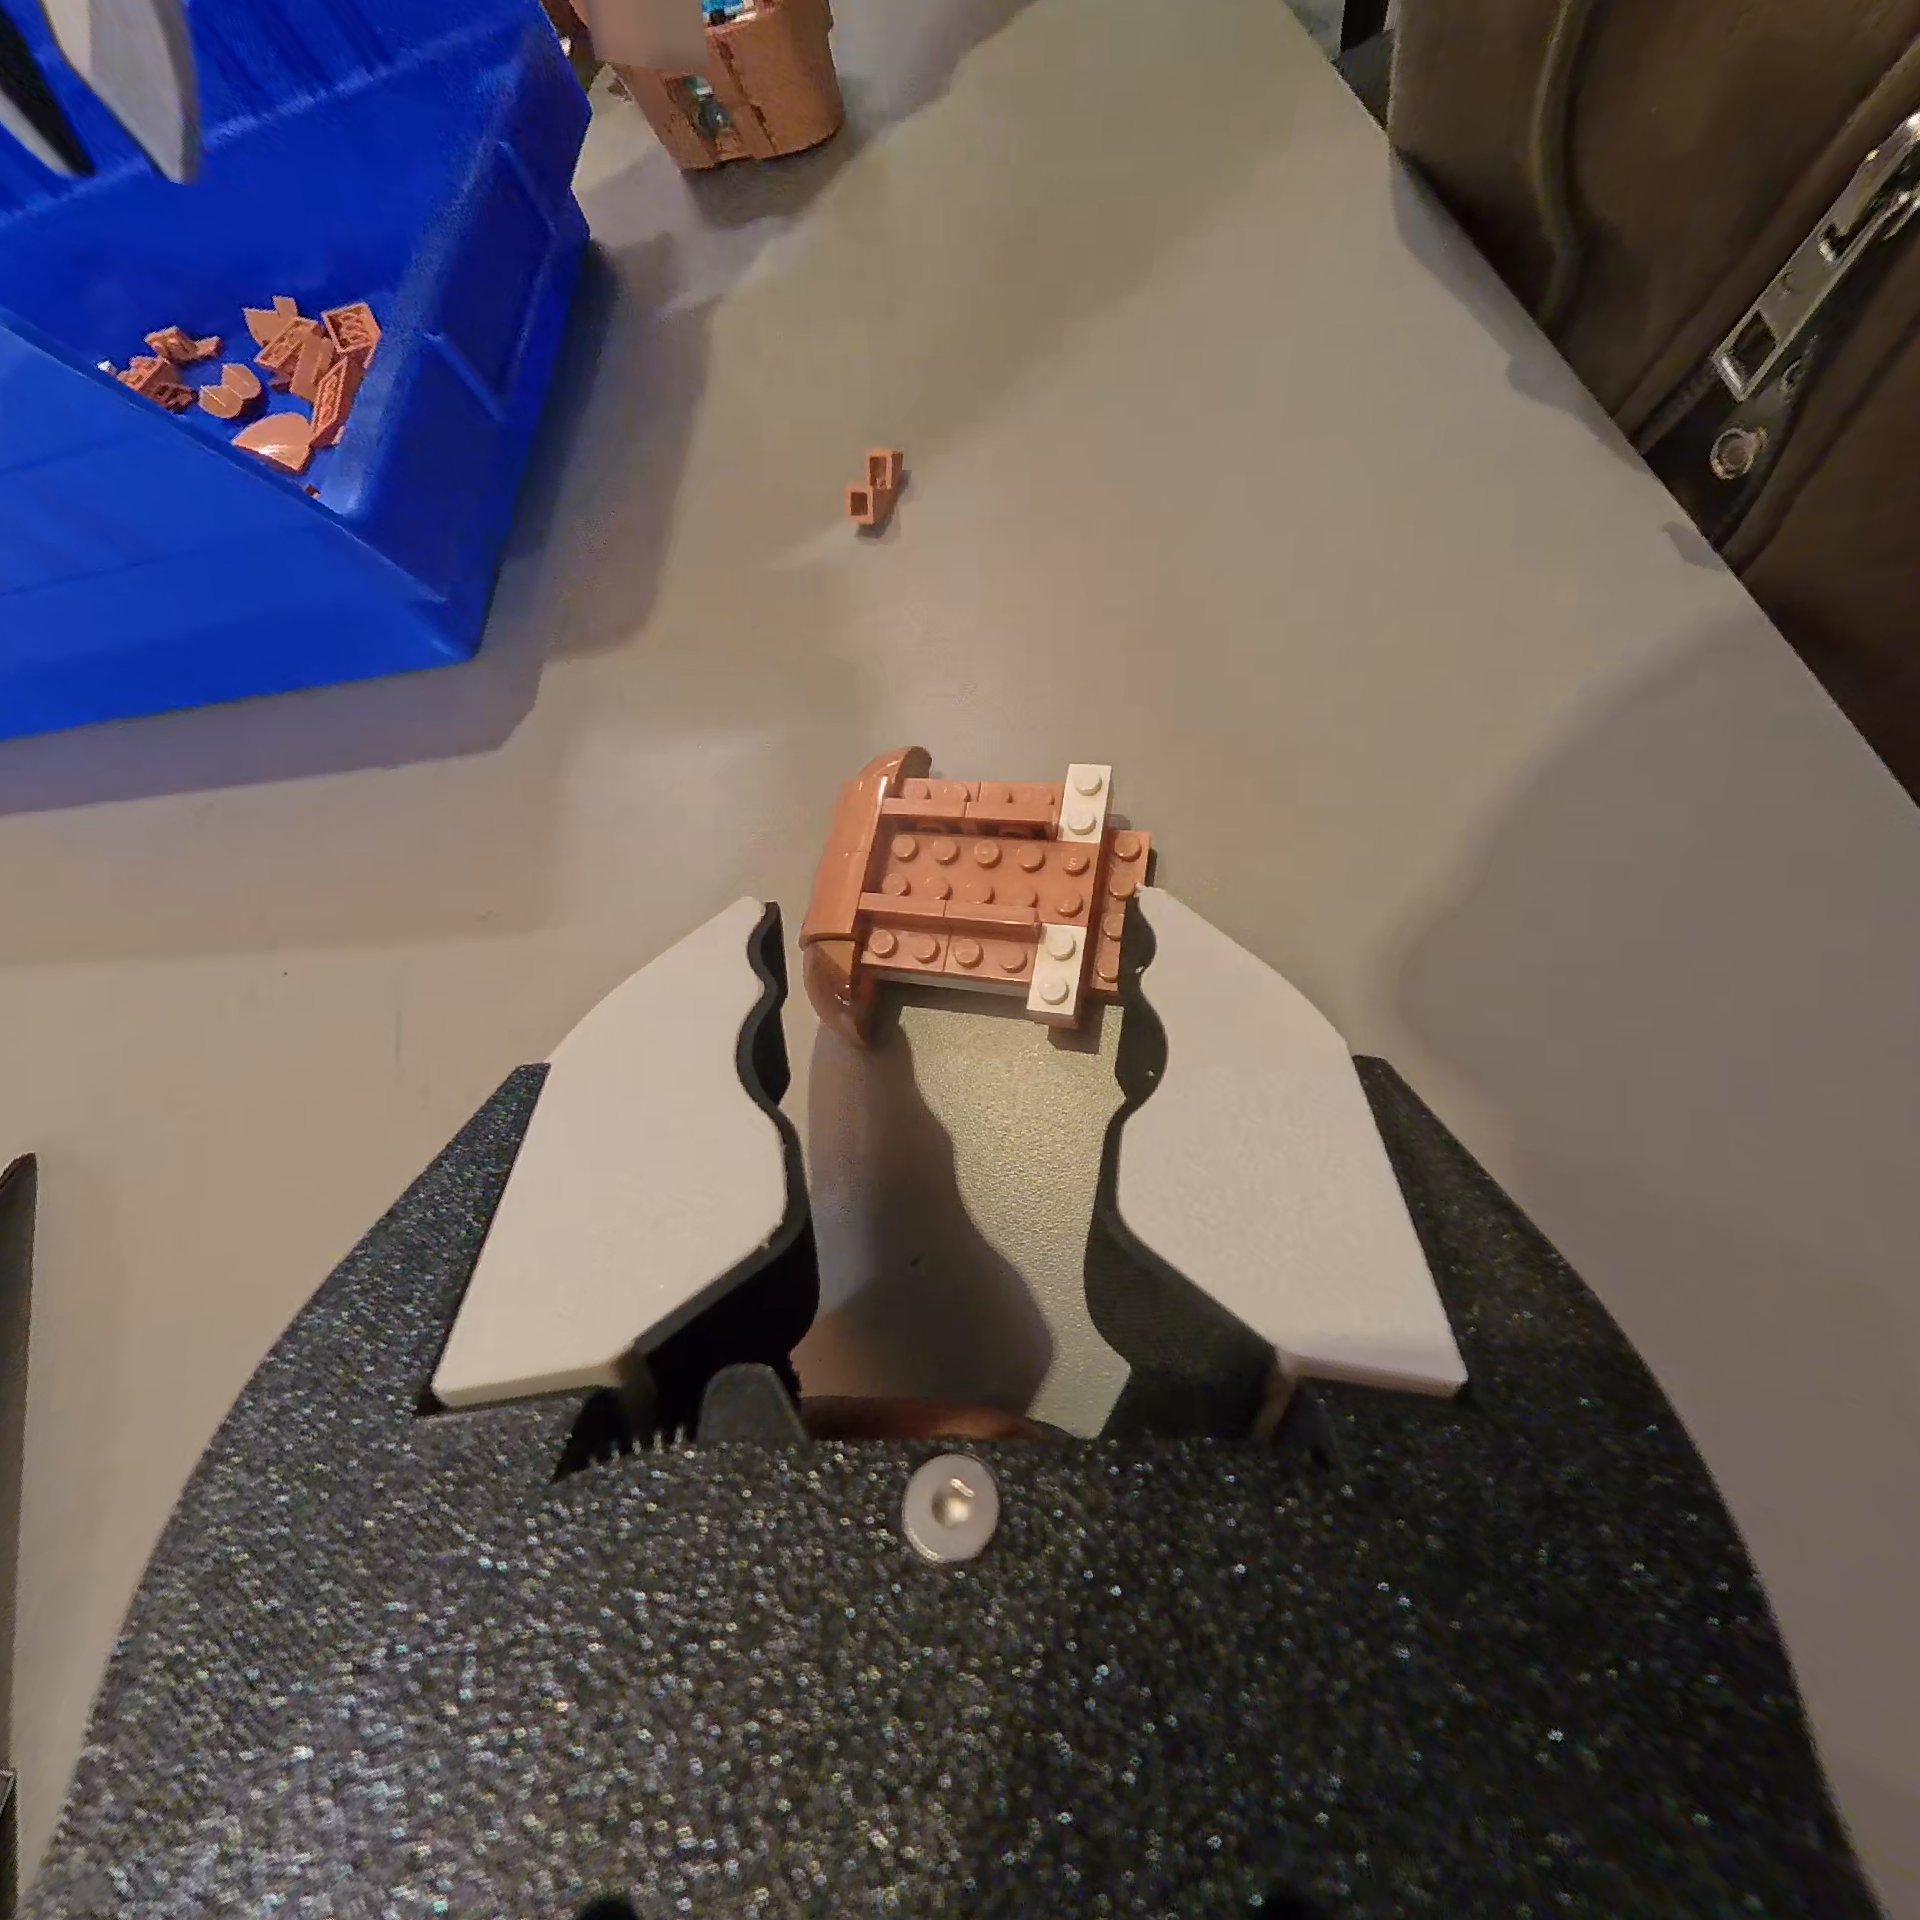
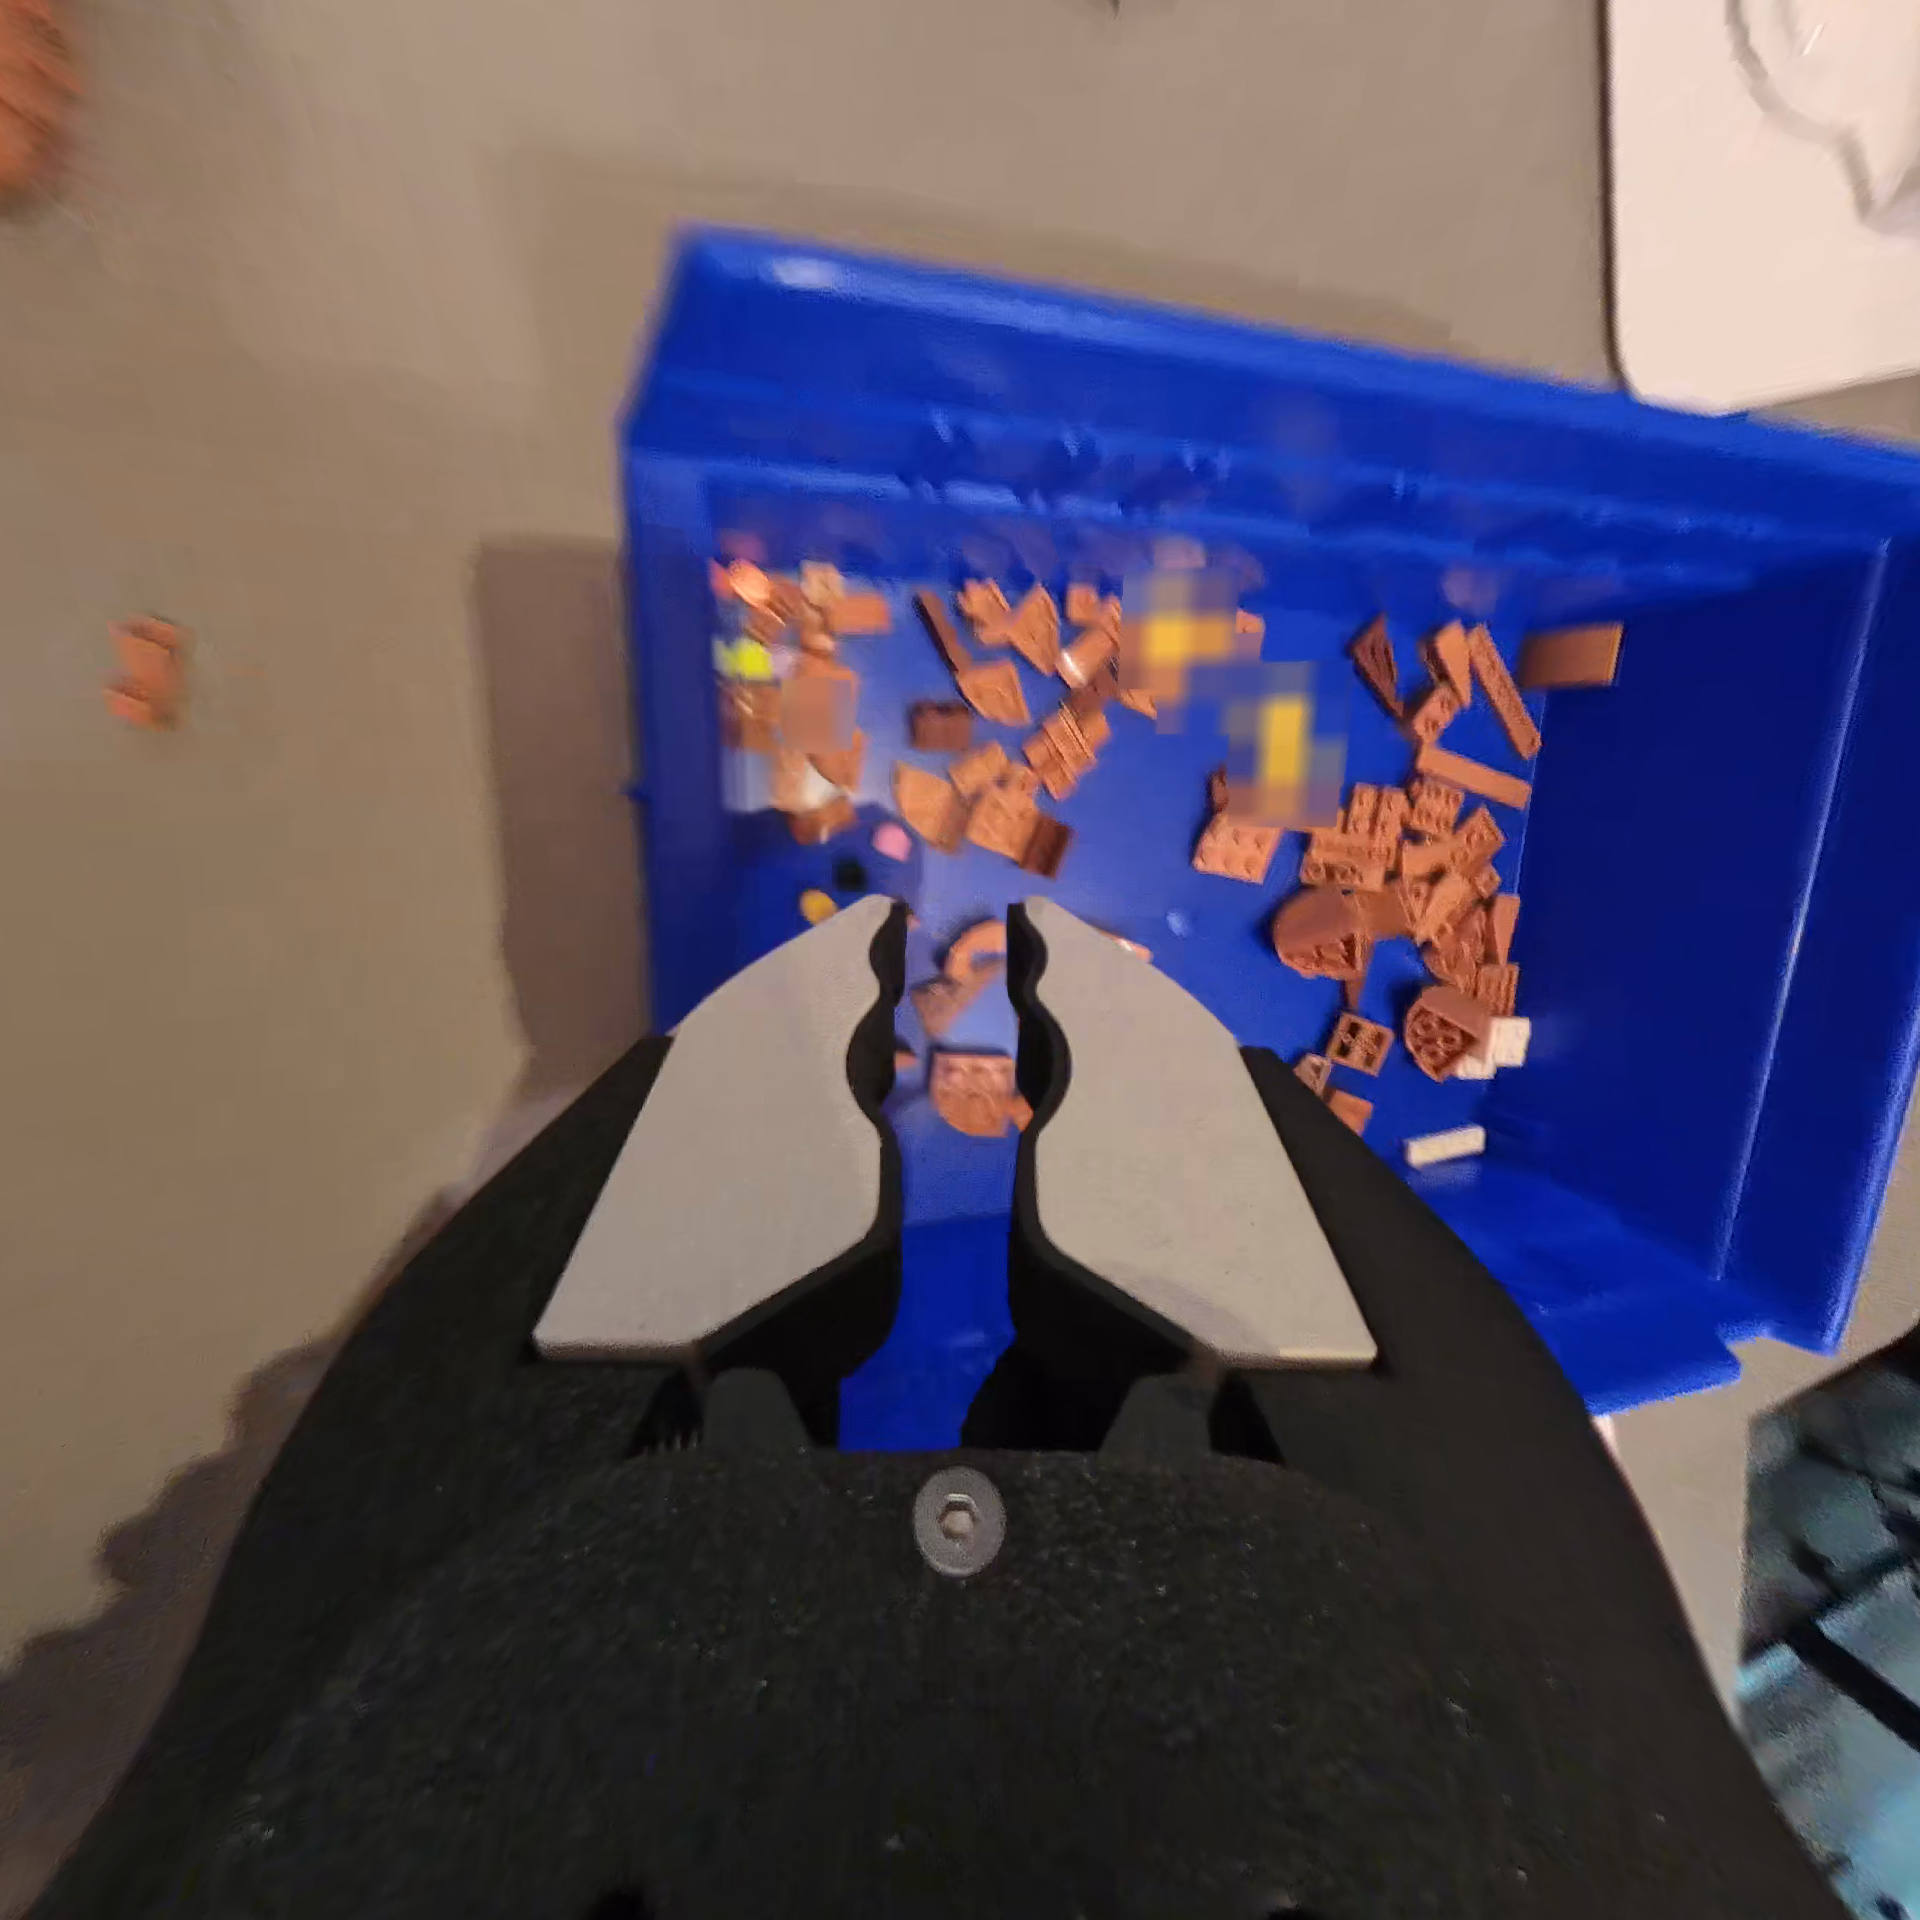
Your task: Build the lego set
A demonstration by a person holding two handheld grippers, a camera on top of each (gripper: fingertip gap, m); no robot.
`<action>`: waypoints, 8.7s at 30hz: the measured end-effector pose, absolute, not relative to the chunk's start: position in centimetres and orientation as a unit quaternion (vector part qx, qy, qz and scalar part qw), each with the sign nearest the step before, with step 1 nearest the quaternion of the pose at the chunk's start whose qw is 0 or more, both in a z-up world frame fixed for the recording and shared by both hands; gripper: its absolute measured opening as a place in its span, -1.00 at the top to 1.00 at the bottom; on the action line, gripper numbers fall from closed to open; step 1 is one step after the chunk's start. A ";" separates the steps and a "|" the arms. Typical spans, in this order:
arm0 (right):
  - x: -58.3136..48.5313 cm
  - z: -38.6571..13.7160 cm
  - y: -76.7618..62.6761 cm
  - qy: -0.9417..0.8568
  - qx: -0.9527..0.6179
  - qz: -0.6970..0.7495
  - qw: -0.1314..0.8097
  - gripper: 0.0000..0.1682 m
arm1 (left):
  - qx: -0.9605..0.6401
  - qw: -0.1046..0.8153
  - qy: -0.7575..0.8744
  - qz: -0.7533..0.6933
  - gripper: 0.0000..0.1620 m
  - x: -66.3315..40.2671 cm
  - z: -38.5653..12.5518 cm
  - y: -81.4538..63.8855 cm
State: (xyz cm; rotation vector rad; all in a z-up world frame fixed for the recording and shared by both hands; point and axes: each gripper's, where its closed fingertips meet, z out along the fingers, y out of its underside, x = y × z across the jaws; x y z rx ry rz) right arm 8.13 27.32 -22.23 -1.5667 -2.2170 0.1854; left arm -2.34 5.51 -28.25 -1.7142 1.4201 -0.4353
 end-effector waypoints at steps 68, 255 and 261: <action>8.5 -21.3 19.6 -0.818 -0.502 0.169 0.224 0.67 | -0.649 0.514 0.534 -0.172 0.29 -2.3 -25.3 6.8; 8.2 -18.7 25.0 -0.684 -0.582 0.296 0.326 1.00 | -0.673 0.654 0.337 -0.078 0.47 -8.3 -21.7 13.8; 8.4 -19.5 22.7 -0.711 -0.556 0.306 0.303 1.00 | -0.676 0.654 0.331 -0.078 0.52 -8.4 -21.7 13.9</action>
